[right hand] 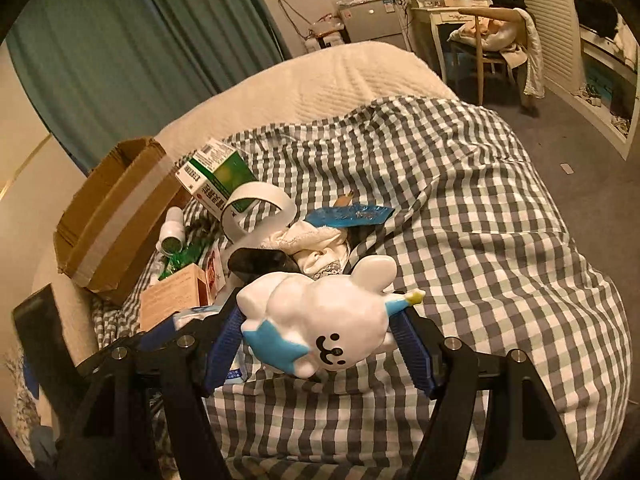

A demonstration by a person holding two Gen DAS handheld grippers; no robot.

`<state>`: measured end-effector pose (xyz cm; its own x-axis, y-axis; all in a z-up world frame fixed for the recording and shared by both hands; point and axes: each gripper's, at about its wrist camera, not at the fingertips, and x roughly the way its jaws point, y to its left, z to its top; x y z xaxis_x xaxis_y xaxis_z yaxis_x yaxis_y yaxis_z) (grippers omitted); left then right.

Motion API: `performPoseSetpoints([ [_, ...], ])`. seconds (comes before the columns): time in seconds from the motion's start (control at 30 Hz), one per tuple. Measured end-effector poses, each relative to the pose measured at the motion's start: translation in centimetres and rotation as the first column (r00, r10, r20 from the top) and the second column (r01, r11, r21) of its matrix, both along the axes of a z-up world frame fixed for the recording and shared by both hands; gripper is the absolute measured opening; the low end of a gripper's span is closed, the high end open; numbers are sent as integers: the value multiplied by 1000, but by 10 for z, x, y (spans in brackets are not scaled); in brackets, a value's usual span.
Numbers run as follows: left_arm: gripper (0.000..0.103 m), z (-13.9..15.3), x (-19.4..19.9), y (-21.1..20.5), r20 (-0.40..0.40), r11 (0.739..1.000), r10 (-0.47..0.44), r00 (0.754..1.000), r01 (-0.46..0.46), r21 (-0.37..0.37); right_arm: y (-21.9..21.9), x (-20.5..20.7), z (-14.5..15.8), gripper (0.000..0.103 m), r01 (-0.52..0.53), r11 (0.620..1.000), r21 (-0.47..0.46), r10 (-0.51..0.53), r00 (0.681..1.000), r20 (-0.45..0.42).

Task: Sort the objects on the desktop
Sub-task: 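Grasp the white rabbit toy with right tool while left tool grasps the blue tissue pack, then carry both items over the cardboard box and open both tools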

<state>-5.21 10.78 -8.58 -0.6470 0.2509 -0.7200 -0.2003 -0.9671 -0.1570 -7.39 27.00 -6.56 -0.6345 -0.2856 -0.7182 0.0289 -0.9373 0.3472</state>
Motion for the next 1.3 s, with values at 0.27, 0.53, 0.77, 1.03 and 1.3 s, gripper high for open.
performPoseSetpoints([
  [0.27, 27, 43, 23, -26, -81, 995, 36, 996, -28, 95, -13, 22, 26, 70, -56, 998, -2, 55, 997, -60],
  [0.53, 27, 118, 20, -88, -231, 978, 131, 964, -88, 187, -62, 27, 84, 70, -157, 987, 31, 160, 976, -150],
  [0.77, 27, 178, -22, -180, -367, 935, 326, 871, -239, 262, -151, -15, 140, 70, -287, 958, 19, 283, 929, -240],
  [1.03, 27, 133, -60, -273, -286, 854, 500, 817, -412, 318, -284, -94, 144, 70, -407, 913, -18, 388, 882, -268],
  [1.3, 61, 106, -74, -292, -196, 836, 497, 845, -406, 369, -338, -148, 129, 102, -336, 939, -76, 311, 921, -236],
])
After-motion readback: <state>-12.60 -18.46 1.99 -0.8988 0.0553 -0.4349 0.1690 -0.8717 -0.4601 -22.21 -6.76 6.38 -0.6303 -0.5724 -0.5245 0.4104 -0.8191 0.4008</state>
